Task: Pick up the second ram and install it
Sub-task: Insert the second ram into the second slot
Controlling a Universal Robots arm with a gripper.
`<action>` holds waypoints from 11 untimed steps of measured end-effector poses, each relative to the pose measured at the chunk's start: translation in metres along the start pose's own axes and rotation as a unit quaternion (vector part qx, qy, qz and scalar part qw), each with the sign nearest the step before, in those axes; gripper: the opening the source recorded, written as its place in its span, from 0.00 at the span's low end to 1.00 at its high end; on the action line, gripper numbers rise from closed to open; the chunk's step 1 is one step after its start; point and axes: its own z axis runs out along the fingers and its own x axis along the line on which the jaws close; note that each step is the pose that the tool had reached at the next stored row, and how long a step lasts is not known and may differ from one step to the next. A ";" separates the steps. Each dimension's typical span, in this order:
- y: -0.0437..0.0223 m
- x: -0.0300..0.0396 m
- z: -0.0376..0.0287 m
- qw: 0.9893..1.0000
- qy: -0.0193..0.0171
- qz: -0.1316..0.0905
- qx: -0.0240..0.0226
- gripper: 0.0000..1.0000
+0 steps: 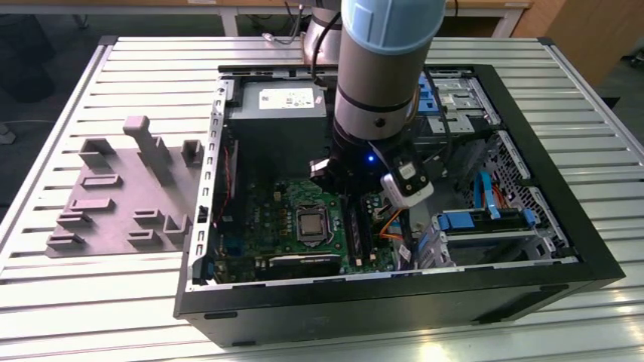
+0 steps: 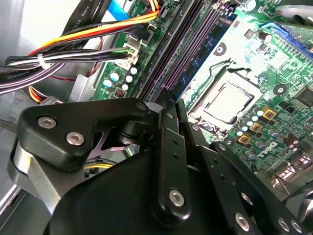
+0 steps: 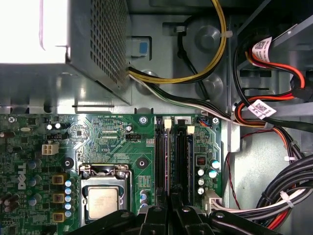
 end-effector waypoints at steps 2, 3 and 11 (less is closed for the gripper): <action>-0.0007 -0.0001 -0.0001 1.000 0.000 0.000 0.000 0.14; -0.0008 -0.0001 0.0000 1.000 0.000 0.000 0.000 0.14; -0.0014 -0.0006 0.0024 1.000 0.000 -0.001 0.000 0.14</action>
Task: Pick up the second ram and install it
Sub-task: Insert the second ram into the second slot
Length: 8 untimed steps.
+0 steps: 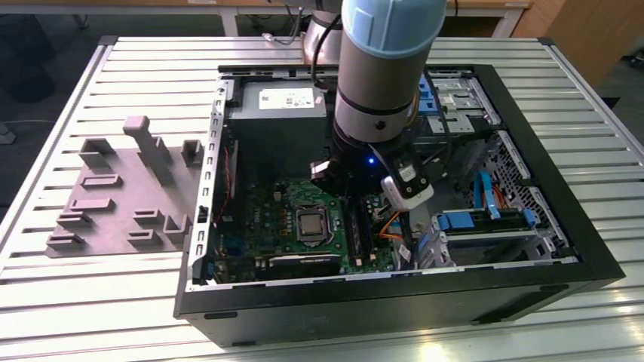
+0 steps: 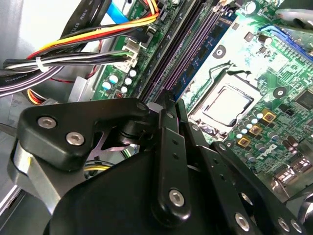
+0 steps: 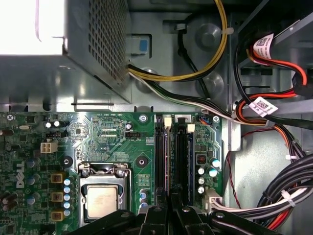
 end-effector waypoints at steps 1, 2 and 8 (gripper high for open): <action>-0.0002 -0.0003 0.0005 1.000 0.000 0.000 0.000 0.14; -0.0004 -0.0006 0.0010 1.000 0.000 0.000 0.000 0.14; -0.0016 -0.0012 0.0035 1.000 0.000 0.000 0.000 0.14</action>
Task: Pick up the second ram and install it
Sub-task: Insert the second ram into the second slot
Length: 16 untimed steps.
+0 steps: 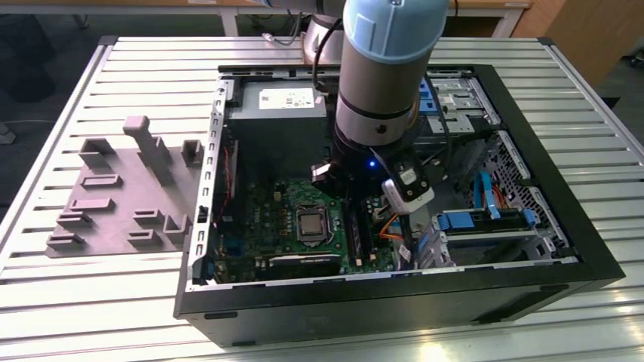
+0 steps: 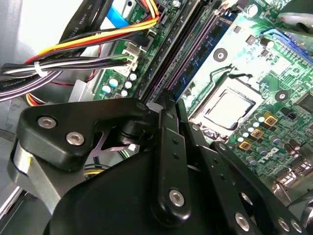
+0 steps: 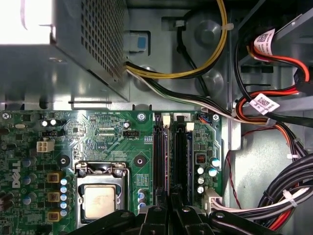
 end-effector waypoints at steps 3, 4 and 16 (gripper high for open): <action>-0.0004 0.0000 0.0012 1.000 0.000 0.000 0.000 0.14; -0.0007 0.0000 0.0015 1.000 0.000 0.000 0.000 0.14; -0.0022 0.0000 0.0038 1.000 0.000 0.001 0.000 0.14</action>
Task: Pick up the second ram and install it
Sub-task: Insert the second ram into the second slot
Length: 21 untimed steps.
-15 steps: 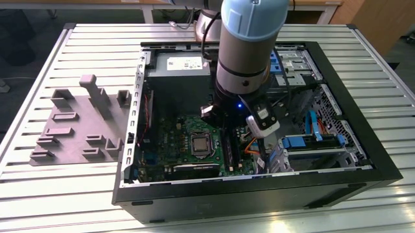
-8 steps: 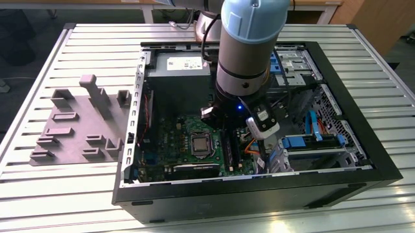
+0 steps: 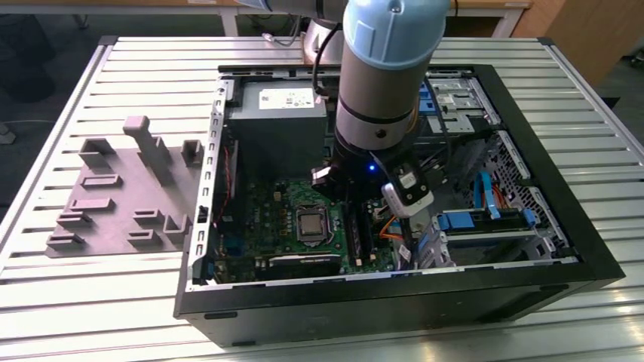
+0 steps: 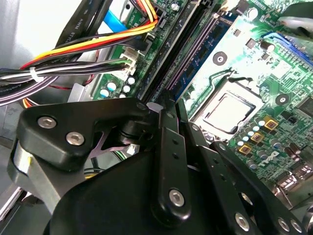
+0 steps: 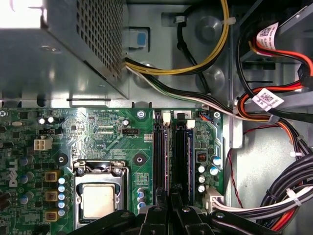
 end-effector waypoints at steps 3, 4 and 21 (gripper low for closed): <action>-0.0001 0.0000 0.0013 1.000 0.000 0.000 0.000 0.14; -0.0001 0.0001 0.0016 1.000 0.000 0.000 -0.001 0.14; 0.0000 0.0001 0.0007 1.000 0.000 -0.001 -0.002 0.14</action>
